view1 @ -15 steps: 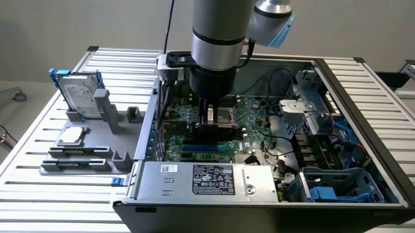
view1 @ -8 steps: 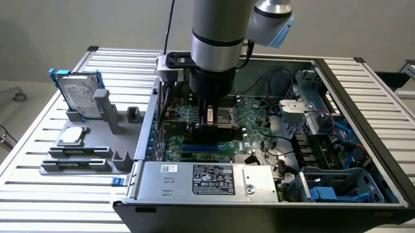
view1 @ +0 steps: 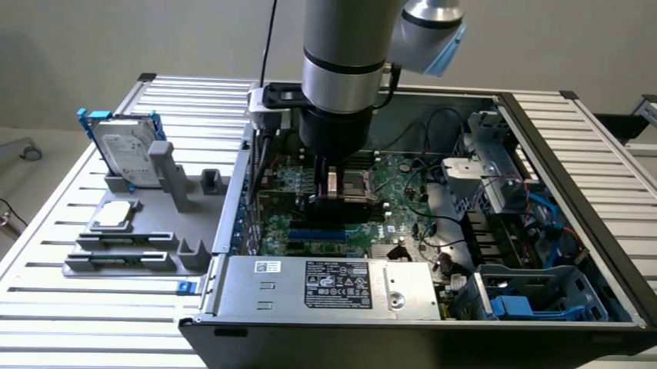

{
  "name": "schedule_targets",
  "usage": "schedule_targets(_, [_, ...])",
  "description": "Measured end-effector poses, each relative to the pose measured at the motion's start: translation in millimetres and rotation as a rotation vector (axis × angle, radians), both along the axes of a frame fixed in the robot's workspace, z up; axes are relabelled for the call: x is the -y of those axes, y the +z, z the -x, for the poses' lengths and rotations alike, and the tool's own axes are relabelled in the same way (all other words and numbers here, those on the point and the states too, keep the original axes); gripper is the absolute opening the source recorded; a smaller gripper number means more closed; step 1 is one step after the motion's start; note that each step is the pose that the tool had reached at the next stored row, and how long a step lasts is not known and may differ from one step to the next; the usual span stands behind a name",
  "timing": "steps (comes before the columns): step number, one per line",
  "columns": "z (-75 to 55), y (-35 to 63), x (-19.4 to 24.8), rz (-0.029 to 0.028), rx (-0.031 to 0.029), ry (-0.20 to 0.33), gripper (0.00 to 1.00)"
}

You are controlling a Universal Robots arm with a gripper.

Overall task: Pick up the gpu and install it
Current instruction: 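Insert the gpu into the slot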

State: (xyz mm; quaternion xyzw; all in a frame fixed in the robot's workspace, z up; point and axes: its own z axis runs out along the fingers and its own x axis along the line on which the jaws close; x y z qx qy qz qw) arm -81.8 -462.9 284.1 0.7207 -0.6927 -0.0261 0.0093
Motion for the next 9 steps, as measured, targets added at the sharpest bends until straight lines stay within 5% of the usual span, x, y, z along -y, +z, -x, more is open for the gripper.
schedule_targets(9, [2.1, -4.0, -0.1, -0.0003, 0.0040, 0.000, 0.27])
